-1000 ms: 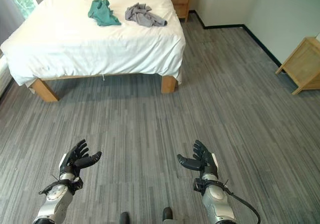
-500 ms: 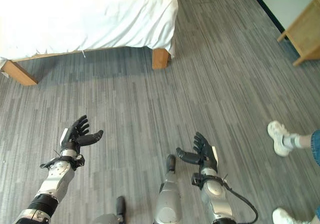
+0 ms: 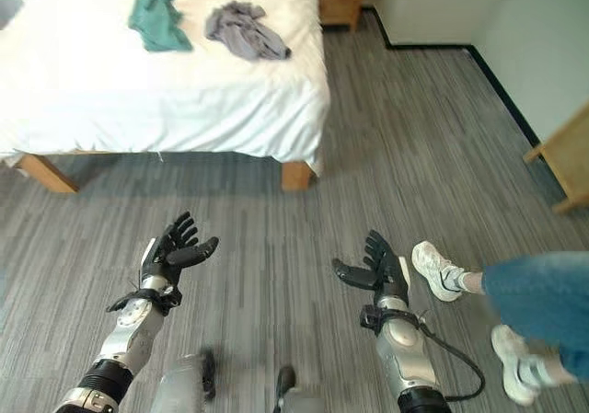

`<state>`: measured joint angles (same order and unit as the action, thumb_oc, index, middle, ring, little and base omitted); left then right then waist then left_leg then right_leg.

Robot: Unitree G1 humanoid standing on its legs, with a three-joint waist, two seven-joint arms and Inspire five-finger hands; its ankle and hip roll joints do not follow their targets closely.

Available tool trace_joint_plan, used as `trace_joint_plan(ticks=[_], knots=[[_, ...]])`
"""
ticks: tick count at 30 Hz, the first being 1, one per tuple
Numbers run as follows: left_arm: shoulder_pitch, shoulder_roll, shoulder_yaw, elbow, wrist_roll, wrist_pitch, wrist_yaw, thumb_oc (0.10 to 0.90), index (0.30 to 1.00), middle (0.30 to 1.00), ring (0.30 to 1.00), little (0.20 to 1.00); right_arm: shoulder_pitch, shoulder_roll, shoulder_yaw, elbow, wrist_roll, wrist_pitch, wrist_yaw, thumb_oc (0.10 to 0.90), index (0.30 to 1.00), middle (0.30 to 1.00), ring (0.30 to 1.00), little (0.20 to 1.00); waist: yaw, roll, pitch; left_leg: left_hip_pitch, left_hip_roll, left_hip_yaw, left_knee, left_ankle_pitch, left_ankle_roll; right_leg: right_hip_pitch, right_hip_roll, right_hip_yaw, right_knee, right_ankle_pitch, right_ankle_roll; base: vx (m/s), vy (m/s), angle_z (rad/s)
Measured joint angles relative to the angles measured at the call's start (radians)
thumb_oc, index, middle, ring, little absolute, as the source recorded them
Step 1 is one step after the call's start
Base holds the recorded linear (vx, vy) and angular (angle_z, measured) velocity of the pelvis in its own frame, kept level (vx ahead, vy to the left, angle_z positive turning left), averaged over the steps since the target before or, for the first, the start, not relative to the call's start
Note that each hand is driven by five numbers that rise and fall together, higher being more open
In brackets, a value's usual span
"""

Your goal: Pick up bed clothes into laundry basket.

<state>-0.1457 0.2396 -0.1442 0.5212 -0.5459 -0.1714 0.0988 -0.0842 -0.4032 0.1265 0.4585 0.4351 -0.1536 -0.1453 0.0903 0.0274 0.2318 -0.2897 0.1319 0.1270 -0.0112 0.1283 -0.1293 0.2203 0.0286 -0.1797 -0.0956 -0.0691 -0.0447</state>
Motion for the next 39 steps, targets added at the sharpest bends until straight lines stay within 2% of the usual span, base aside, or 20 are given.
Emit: trace_joint_plan(ticks=[3, 4, 6, 8, 9, 10, 12, 14, 17, 19, 21, 24, 25, 26, 27, 30, 33, 35, 38, 39], knots=[[0.058, 0.023, 0.033, -0.004, 0.005, 0.001, 0.003, 0.800, 0.900, 0.900, 0.900, 0.900, 0.003, -0.001, 0.053, -0.006, -0.022, 0.001, 0.038, 0.800, 0.900, 0.900, 0.900, 0.900, 0.044, 0.002, -0.027, -0.004, -0.030, 0.037, 0.028, 0.017, 0.008, 0.097, -0.003, 0.018, 0.006, -0.074, 0.017, 0.57, 0.045, -0.35], [0.100, 0.038, 0.046, -0.025, 0.008, 0.003, 0.003, 0.800, 0.900, 0.900, 0.900, 0.900, 0.025, 0.003, 0.061, -0.043, -0.026, 0.016, 0.053, 0.800, 0.900, 0.900, 0.900, 0.900, 0.053, -0.007, -0.061, -0.003, -0.034, 0.092, 0.107, -0.015, 0.070, 0.137, -0.021, 0.028, 0.008, -0.136, 0.034, 0.18, 0.029, -0.18], [0.129, 0.071, 0.063, -0.041, 0.011, 0.003, 0.003, 0.800, 0.900, 0.900, 0.900, 0.900, 0.045, 0.042, 0.062, -0.078, -0.036, 0.016, 0.068, 0.800, 0.900, 0.900, 0.900, 0.900, 0.050, -0.101, -0.101, 0.007, -0.110, 0.157, 0.153, 0.037, 0.220, 0.151, -0.118, 0.036, 0.093, -0.200, 0.103, 0.48, 0.153, 0.04], [0.115, 0.055, 0.067, -0.040, 0.020, 0.005, 0.002, 0.800, 0.900, 0.900, 0.900, 0.900, 0.029, 0.045, 0.060, -0.079, -0.045, 0.019, 0.073, 0.800, 0.900, 0.900, 0.900, 0.900, 0.047, -0.107, -0.101, 0.034, -0.130, 0.159, 0.168, -0.021, 0.238, 0.036, -0.163, 0.059, 0.390, -0.216, 0.157, 0.55, 0.218, 0.06], [0.114, 0.046, 0.061, -0.050, 0.035, 0.007, 0.004, 0.800, 0.900, 0.900, 0.900, 0.900, 0.034, 0.059, 0.062, -0.084, -0.061, 0.020, 0.075, 0.800, 0.900, 0.900, 0.900, 0.900, 0.046, -0.106, -0.098, 0.095, -0.150, 0.146, 0.149, -0.043, 0.232, -0.086, -0.205, 0.085, 0.677, -0.194, 0.185, 0.59, 0.222, 0.32], [0.103, 0.065, 0.035, -0.055, 0.039, 0.012, 0.003, 0.800, 0.900, 0.900, 0.900, 0.900, 0.033, 0.070, 0.061, -0.090, -0.064, 0.020, 0.077, 0.800, 0.900, 0.900, 0.900, 0.900, 0.024, -0.109, -0.095, 0.134, -0.175, 0.126, 0.129, -0.049, 0.234, -0.143, -0.230, 0.085, 0.832, -0.151, 0.179, 0.53, 0.127, 0.60], [0.058, 0.079, 0.021, -0.076, 0.059, 0.015, -0.004, 0.800, 0.900, 0.900, 0.900, 0.900, 0.018, 0.068, 0.058, -0.103, -0.064, 0.022, 0.086, 0.800, 0.900, 0.900, 0.900, 0.900, -0.001, -0.080, -0.068, 0.236, -0.186, 0.073, 0.071, -0.075, 0.263, -0.232, -0.253, 0.094, 0.947, -0.133, 0.193, 0.48, -0.025, 0.62], [0.034, 0.090, 0.025, -0.106, 0.060, 0.015, -0.004, 0.800, 0.900, 0.900, 0.900, 0.900, 0.010, 0.052, 0.058, -0.127, -0.075, 0.024, 0.097, 0.800, 0.900, 0.900, 0.900, 0.900, -0.013, -0.059, -0.054, 0.317, -0.186, 0.024, 0.031, -0.100, 0.246, -0.289, -0.338, -0.003, 0.927, -0.133, 0.194, 0.55, -0.196, 0.42], [-0.034, 0.097, 0.012, -0.106, 0.058, 0.011, -0.014, 0.800, 0.900, 0.900, 0.900, 0.900, 0.005, -0.006, 0.056, -0.134, -0.077, 0.025, 0.100, 0.800, 0.900, 0.900, 0.900, 0.900, -0.055, -0.047, -0.045, 0.378, -0.177, -0.060, -0.004, -0.115, 0.231, -0.336, -0.354, -0.006, 0.680, -0.120, 0.203, 0.39, -0.197, 0.89], [-0.057, 0.113, -0.010, -0.106, 0.058, 0.008, -0.029, 0.800, 0.900, 0.900, 0.900, 0.900, -0.004, -0.035, 0.040, -0.134, -0.077, 0.028, 0.100, 0.800, 0.900, 0.900, 0.900, 0.900, -0.067, -0.063, -0.037, 0.416, -0.180, -0.084, -0.023, -0.124, 0.217, -0.391, -0.371, -0.002, 0.498, -0.017, 0.238, 0.45, -0.247, 0.89], [-0.046, 0.112, -0.011, -0.105, 0.058, 0.008, -0.029, 0.800, 0.900, 0.900, 0.900, 0.900, -0.011, -0.043, 0.031, -0.134, -0.076, 0.028, 0.100, 0.800, 0.900, 0.900, 0.900, 0.900, -0.073, -0.070, -0.036, 0.442, -0.175, -0.095, -0.037, -0.143, 0.191, -0.409, -0.366, 0.015, 0.369, 0.048, 0.253, 0.46, -0.238, 0.39], [-0.012, 0.113, -0.021, -0.098, 0.059, 0.008, -0.039, 0.800, 0.900, 0.900, 0.900, 0.900, -0.016, -0.044, 0.012, -0.133, -0.076, 0.028, 0.099, 0.800, 0.900, 0.900, 0.900, 0.900, -0.089, -0.095, -0.042, 0.500, -0.156, -0.133, -0.069, -0.176, 0.138, -0.393, -0.330, 0.120, 0.086, 0.196, 0.259, 0.42, -0.253, 0.33], [0.004, 0.112, -0.022, -0.096, 0.059, 0.009, -0.049, 0.800, 0.900, 0.900, 0.900, 0.900, -0.015, -0.045, 0.012, -0.132, -0.077, 0.031, 0.100, 0.800, 0.900, 0.900, 0.900, 0.900, -0.100, -0.105, -0.040, 0.533, -0.133, -0.152, -0.076, -0.197, 0.105, -0.367, -0.317, 0.146, 0.046, 0.282, 0.251, 0.33, -0.330, 0.36], [0.024, 0.084, -0.020, -0.089, 0.059, 0.011, -0.048, 0.800, 0.900, 0.900, 0.900, 0.900, -0.018, -0.055, 0.010, -0.131, -0.077, 0.035, 0.100, 0.800, 0.900, 0.900, 0.900, 0.900, -0.109, -0.067, -0.043, 0.548, -0.077, -0.167, -0.076, -0.210, 0.085, -0.338, -0.263, 0.138, 0.041, 0.308, 0.258, 0.28, -0.302, 0.19], [0.032, 0.074, -0.044, -0.091, 0.061, 0.015, -0.051, 0.800, 0.900, 0.900, 0.900, 0.900, -0.024, -0.070, 0.004, -0.133, -0.077, 0.035, 0.100, 0.800, 0.900, 0.900, 0.900, 0.900, -0.103, -0.049, -0.049, 0.539, -0.045, -0.152, -0.054, -0.202, 0.064, -0.334, -0.218, 0.127, 0.036, 0.299, 0.229, 0.27, -0.305, -0.04], [0.023, 0.035, -0.076, -0.092, 0.076, 0.023, -0.097, 0.800, 0.900, 0.900, 0.900, 0.900, -0.053, -0.174, -0.005, -0.153, -0.076, 0.044, 0.120, 0.800, 0.900, 0.900, 0.900, 0.900, -0.130, -0.058, -0.042, 0.486, 0.006, -0.188, 0.049, -0.144, -0.020, -0.309, -0.186, 0.091, 0.050, 0.279, 0.175, 0.23, -0.296, 0.17], [0.021, 0.017, -0.095, -0.100, 0.074, 0.023, -0.126, 0.800, 0.900, 0.900, 0.900, 0.900, -0.076, -0.261, -0.043, -0.195, -0.075, 0.042, 0.133, 0.800, 0.900, 0.900, 0.900, 0.900, -0.139, -0.063, -0.037, 0.455, 0.013, -0.230, 0.141, -0.120, -0.033, -0.274, -0.161, 0.067, 0.065, 0.221, 0.153, 0.20, -0.408, 0.20], [-0.009, 0.035, -0.100, -0.094, 0.028, 0.022, -0.133, 0.800, 0.900, 0.900, 0.900, 0.900, -0.242, -0.441, 0.076, -0.119, -0.081, 0.050, 0.164, 0.800, 0.900, 0.900, 0.900, 0.900, -0.149, -0.107, 0.001, 0.300, 0.006, -0.255, 0.466, -0.102, -0.051, -0.301, -0.164, 0.051, 0.210, 0.109, 0.089, 0.17, -0.359, 0.32], [0.012, 0.064, -0.128, -0.101, -0.012, 0.024, -0.153, 0.800, 0.900, 0.900, 0.900, 0.900, -0.422, -0.574, 0.121, -0.067, -0.129, 0.052, 0.161, 0.800, 0.900, 0.900, 0.900, 0.900, -0.100, -0.150, 0.015, 0.241, 0.014, -0.249, 0.555, 0.059, -0.063, -0.254, -0.151, 0.038, 0.192, 0.094, 0.050, 0.25, -0.143, 0.24], [0.021, 0.073, -0.138, -0.097, -0.037, 0.030, -0.153, 0.800, 0.900, 0.900, 0.900, 0.900, -0.632, -0.630, 0.292, 0.048, -0.185, 0.057, 0.164, 0.800, 0.900, 0.900, 0.900, 0.900, -0.100, -0.155, 0.023, 0.218, 0.026, -0.222, 0.570, -0.034, -0.060, -0.224, -0.143, 0.045, 0.153, 0.099, 0.032, 0.29, -0.071, 0.02]])
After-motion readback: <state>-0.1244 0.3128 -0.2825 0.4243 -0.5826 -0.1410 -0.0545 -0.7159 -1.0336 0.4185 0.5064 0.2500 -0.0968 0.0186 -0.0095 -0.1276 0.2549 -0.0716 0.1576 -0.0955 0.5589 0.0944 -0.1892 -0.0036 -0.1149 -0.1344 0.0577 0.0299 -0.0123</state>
